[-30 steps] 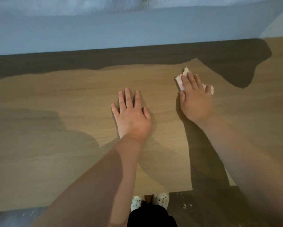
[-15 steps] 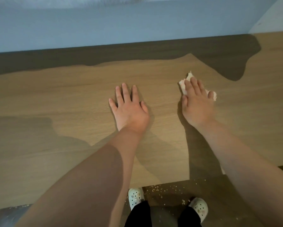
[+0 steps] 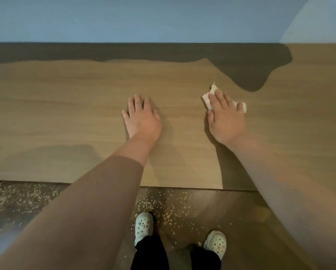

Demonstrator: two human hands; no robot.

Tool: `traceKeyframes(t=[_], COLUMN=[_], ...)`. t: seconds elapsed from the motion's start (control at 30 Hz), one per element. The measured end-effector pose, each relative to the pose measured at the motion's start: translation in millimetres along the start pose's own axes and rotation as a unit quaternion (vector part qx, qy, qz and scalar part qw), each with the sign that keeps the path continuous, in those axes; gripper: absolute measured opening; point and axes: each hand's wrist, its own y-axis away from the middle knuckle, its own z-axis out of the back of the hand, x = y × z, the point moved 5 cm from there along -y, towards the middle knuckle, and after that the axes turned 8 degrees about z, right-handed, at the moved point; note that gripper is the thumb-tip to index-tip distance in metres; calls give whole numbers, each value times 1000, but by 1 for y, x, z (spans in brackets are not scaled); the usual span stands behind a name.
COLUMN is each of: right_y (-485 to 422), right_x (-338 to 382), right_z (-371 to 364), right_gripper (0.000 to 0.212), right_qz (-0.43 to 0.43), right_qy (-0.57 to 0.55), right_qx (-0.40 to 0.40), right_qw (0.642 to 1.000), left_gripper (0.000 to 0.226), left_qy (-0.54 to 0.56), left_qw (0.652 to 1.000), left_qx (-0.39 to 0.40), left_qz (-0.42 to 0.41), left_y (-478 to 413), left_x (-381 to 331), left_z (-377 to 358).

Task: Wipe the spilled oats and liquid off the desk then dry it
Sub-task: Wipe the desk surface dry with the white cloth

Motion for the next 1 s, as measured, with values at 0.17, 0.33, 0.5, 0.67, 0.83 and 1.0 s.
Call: traceKeyframes(t=[0.17, 0.33, 0.5, 0.67, 0.83, 1.0], right_y=[107, 153, 88, 128, 144, 40], right_x=[32, -62, -125, -61, -111, -156], right_z=[-13, -9, 18, -1, 1, 21], right_gripper=[59, 53, 55, 59, 55, 53], right_qz=[227, 271, 1, 163, 226, 32], right_qy=[-5, 41, -22, -1, 4, -33], right_qx=[34, 55, 15, 30, 71, -8], right_qw=[973, 960, 1000, 986, 972, 999], left_gripper=[54, 55, 61, 60, 60, 60], left_qy=[8, 3, -1, 17, 24, 28], left_qw=[999, 999, 999, 998, 998, 997], left_qx=[-15, -12, -46, -58, -64, -69], left_qz=[-39, -33, -10, -4, -5, -4], left_y=[60, 98, 101, 103, 104, 105], left_x=[-40, -77, -82, -82, -82, -82], left_z=[-18, -40, -47, -45, -45, -44])
